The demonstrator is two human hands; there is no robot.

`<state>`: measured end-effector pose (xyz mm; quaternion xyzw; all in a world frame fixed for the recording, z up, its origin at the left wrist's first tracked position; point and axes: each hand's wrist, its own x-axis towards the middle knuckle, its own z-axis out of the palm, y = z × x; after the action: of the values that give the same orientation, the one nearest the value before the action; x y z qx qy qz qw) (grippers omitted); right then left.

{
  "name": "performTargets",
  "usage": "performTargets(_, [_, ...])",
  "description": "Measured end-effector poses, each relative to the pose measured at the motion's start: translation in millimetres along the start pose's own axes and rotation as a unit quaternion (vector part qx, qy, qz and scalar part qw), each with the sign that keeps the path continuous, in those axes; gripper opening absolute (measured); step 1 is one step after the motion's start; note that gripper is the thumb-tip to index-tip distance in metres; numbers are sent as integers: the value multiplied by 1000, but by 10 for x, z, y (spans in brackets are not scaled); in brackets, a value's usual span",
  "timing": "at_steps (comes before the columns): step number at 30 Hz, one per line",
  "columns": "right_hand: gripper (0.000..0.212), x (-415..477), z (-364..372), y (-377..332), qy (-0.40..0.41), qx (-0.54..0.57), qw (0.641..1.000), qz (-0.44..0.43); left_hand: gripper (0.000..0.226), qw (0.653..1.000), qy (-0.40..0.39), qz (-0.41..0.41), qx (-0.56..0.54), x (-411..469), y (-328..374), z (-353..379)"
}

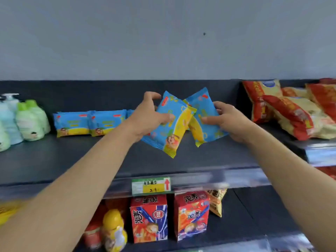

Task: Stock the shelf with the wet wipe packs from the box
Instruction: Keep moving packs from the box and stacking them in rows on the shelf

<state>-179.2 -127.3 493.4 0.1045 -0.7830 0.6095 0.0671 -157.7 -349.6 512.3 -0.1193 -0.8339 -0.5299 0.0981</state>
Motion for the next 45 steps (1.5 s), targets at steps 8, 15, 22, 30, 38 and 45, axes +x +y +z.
performTargets(8, [41, 910, 1575, -371, -89, -217, 960, -150, 40, 946, 98, -19, 309, 300, -814, -1907])
performTargets(15, [41, 1315, 2366, -338, -118, -384, 897, -186, 40, 908, 42, -55, 412, 638, -1514, -2501])
performTargets(22, [40, 1564, 2653, -176, -157, -421, 884, -128, 50, 904, -14, -52, 425, 1013, -1934, -2524])
performTargets(30, [41, 1742, 2847, -48, -88, -515, 834, -180, 45, 870, -8, -6, 493, 1253, -2105, -2537])
performTargets(38, [49, 1675, 2924, 86, -37, -557, 799, -223, 46, 852, -1, 51, 521, 1233, -2190, -2506])
performTargets(45, [50, 1628, 3009, 106, -10, -567, 794, -218, 55, 843, 6, 61, 535, 1193, -2185, -2473])
